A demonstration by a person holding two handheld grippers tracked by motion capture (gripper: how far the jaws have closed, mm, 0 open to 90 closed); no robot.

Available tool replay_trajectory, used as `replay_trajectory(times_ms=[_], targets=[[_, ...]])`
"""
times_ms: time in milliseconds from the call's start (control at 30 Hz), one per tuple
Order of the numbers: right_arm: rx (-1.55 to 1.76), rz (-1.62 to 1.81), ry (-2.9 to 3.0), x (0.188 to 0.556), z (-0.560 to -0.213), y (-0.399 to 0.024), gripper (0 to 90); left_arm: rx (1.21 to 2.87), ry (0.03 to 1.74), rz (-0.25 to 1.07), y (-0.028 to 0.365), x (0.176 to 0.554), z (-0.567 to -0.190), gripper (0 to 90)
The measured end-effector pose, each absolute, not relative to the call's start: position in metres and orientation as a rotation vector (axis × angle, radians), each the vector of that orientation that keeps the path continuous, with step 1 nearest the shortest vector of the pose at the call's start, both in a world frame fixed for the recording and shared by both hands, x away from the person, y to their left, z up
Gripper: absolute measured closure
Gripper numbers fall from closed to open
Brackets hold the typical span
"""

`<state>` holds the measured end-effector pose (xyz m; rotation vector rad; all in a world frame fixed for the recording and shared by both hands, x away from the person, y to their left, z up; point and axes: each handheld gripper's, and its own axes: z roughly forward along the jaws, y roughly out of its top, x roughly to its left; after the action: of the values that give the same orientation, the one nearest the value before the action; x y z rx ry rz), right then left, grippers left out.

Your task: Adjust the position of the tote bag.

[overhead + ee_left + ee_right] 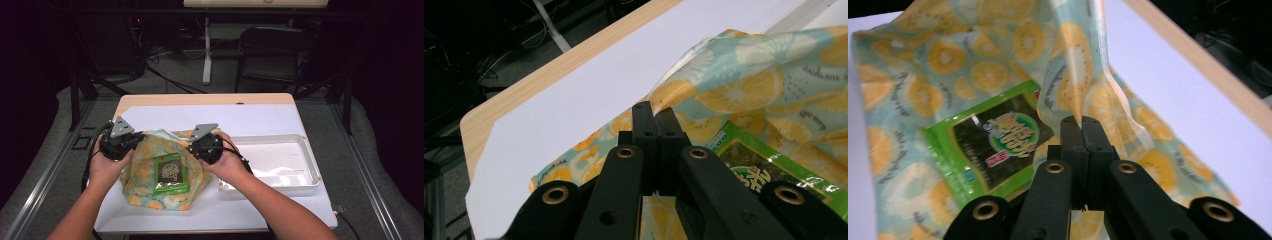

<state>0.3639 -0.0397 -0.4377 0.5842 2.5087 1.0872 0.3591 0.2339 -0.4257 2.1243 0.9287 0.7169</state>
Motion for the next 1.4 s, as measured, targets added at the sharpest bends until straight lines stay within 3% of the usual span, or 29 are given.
replay_trajectory(times_ms=[400, 1400], targets=[[0.618, 1.027, 2.436, 0.381, -0.422, -0.041, 90.0, 2.113, 0.928, 0.747, 0.228, 0.373, -0.425, 90.0], [0.772, 0.941, 2.424, 0.429, -0.438, -0.041, 90.0, 2.140, 1.013, 0.727, 0.214, 0.421, -0.449, 90.0]])
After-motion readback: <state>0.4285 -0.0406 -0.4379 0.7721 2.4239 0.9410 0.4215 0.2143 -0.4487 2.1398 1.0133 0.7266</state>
